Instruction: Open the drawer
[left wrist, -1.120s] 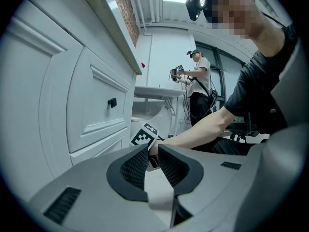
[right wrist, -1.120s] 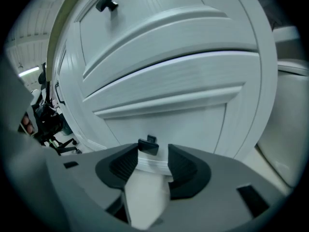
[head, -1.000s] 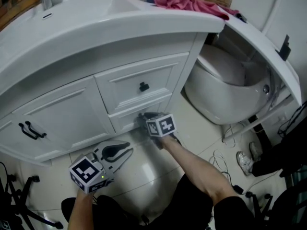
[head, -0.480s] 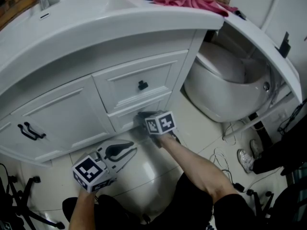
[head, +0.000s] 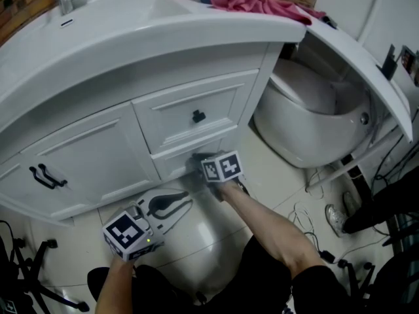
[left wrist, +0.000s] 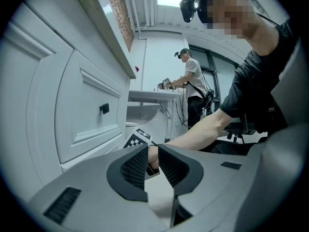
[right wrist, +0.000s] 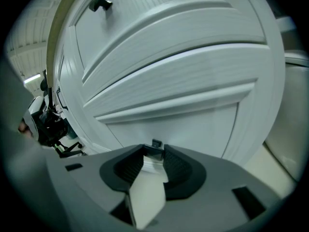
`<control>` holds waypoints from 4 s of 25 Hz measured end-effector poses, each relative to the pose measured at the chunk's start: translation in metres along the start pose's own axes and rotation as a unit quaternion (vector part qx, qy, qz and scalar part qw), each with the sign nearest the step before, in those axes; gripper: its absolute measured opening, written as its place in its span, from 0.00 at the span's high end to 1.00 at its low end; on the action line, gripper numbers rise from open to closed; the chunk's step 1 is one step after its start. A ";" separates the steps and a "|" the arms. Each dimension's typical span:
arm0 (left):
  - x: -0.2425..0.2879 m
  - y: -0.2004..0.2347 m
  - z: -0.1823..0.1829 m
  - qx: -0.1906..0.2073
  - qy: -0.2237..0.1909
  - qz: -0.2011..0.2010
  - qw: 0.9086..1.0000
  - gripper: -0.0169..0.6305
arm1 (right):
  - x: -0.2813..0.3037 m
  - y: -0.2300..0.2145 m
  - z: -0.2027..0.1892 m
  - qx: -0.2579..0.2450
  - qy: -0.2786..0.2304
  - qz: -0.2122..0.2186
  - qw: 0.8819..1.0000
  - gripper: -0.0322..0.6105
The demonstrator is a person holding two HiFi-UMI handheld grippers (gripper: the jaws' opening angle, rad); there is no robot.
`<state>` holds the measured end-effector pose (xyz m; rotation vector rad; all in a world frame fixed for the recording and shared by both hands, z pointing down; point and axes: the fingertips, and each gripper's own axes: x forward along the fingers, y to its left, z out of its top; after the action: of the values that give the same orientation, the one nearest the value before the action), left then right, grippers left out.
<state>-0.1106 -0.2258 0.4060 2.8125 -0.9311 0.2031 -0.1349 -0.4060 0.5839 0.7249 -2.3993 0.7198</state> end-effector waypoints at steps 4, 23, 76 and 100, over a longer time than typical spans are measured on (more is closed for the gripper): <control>-0.004 -0.007 0.020 -0.007 -0.048 -0.010 0.999 0.87 | -0.003 0.002 -0.004 0.001 0.008 0.005 1.000 0.71; -0.024 0.009 0.019 -0.326 -0.156 -0.041 0.932 0.89 | -0.027 0.013 -0.031 -0.015 0.048 0.016 0.999 0.72; -0.024 -0.094 0.036 -0.312 -0.138 -0.098 0.935 0.89 | -0.111 0.046 -0.123 -0.054 0.122 0.010 0.991 0.73; -0.029 -0.135 0.042 -0.302 -0.134 -0.117 0.937 0.89 | -0.137 0.049 -0.148 -0.073 0.137 -0.017 0.988 0.73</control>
<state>-0.0493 -0.1107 0.3431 2.3620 -0.5593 -0.4366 -0.0188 -0.2336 0.5905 0.5657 -2.1577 0.5812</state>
